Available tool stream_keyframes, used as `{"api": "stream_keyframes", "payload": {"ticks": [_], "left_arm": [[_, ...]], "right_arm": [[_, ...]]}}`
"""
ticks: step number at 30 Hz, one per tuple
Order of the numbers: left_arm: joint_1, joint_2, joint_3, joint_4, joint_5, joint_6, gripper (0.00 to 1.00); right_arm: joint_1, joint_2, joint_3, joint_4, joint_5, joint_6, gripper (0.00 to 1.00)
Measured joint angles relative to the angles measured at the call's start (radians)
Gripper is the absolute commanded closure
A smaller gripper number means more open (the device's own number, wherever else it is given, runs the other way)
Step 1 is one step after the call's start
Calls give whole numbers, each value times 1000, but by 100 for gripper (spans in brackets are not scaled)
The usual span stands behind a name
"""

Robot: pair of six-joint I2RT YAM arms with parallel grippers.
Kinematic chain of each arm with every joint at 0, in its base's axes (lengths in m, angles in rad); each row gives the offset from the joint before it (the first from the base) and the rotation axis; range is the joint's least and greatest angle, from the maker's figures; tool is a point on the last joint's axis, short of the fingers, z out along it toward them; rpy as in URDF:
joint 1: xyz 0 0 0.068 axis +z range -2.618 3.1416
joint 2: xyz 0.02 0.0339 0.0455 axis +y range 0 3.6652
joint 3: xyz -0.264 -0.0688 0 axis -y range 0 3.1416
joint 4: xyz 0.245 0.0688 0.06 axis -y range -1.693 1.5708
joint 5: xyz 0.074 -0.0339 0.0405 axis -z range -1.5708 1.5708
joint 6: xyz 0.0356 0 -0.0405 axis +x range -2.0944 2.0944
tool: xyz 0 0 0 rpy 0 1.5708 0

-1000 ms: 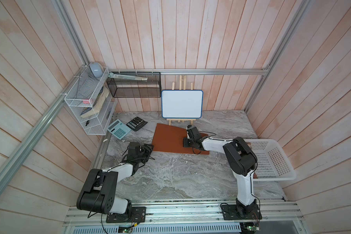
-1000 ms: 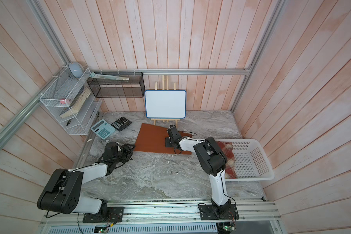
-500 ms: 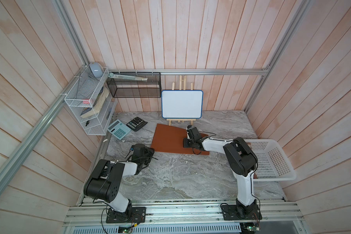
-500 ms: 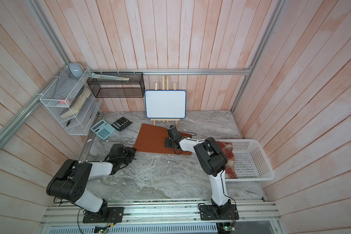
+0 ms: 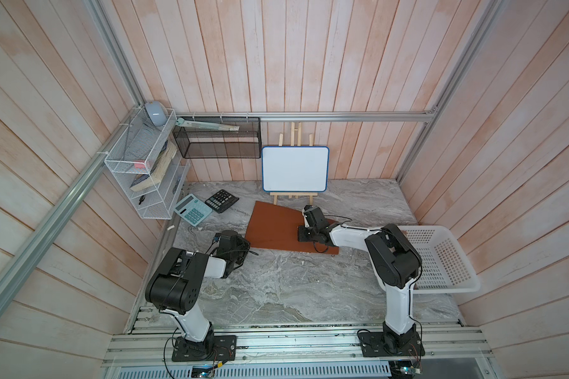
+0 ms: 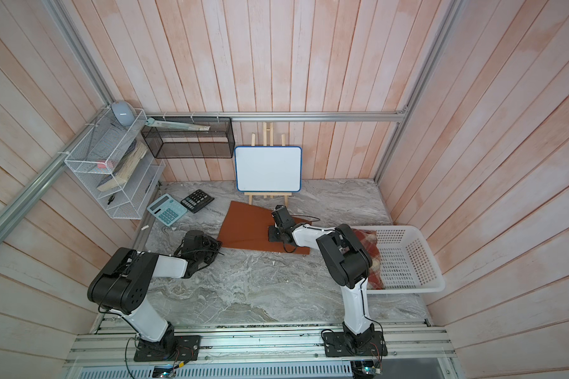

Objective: Roll up the skirts
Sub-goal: Move the skirt to the center of the board.

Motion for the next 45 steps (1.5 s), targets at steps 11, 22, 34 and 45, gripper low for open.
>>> {"api": "stream_keyframes", "payload": {"ticks": [11,22,34,45], "left_arm": [[-13,-252,-51,-92,-57,84,100],[-18,-872,-273,-505,-113,89,100],[57,-1179,-308,-969,-58,71,100],[99,-984,-285,-969,57,112,46]], "right_arm": [[52,-86,-94,-17,-8,15,100],[272,-260,-305,-32,-9,163,100],[344,-517,-351,-161,78,236,100],[130,-480,-328,-180,83,122,100]]}}
